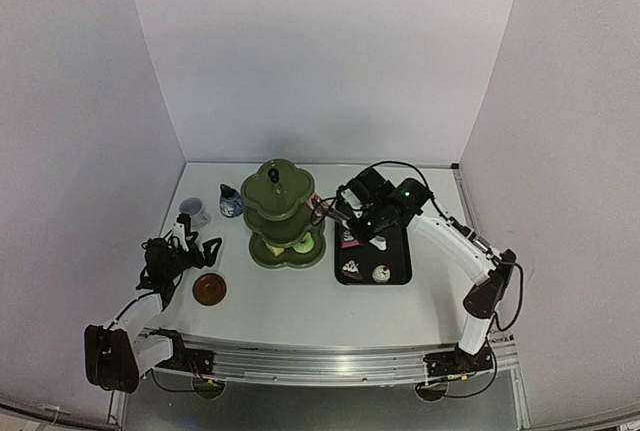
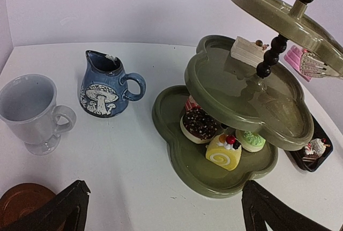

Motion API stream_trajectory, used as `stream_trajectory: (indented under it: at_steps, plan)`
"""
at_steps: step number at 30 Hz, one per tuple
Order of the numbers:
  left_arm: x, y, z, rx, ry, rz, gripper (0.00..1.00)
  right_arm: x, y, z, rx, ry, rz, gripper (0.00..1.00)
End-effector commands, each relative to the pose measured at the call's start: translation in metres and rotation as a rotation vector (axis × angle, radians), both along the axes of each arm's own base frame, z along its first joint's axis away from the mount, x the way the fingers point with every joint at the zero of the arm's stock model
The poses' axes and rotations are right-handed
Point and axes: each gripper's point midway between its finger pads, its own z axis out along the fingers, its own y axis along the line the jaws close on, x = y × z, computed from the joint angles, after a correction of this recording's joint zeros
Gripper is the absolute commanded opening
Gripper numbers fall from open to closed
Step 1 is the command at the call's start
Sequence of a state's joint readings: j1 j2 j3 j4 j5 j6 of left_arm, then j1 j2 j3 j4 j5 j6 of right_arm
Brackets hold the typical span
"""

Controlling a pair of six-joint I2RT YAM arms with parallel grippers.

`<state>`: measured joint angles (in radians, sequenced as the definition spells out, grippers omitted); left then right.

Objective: Serve the afternoon tea

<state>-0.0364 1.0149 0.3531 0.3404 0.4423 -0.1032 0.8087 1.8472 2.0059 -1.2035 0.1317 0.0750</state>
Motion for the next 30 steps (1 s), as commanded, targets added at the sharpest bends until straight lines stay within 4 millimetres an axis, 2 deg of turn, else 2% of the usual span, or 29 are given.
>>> stream_trajectory:
  at_steps: [1,14,20,26,30]
  plan:
    - [0.006,-0.001,0.021,0.009,-0.062,-0.005,1.00,0.007,0.020,0.012,0.044,-0.030,0.053,0.00]
    - [0.006,0.000,0.022,0.015,-0.071,0.002,1.00,0.014,0.036,-0.004,0.005,-0.013,0.093,0.02]
    - [0.005,0.001,0.022,0.015,-0.073,0.003,1.00,0.015,0.036,-0.004,-0.002,-0.019,0.091,0.21]
    - [0.005,0.000,0.021,0.016,-0.069,0.000,1.00,0.017,0.036,0.001,0.003,-0.032,0.087,0.31]
    - [0.006,0.000,0.021,0.016,-0.068,-0.002,1.00,0.018,0.037,0.006,0.011,-0.044,0.085,0.33]
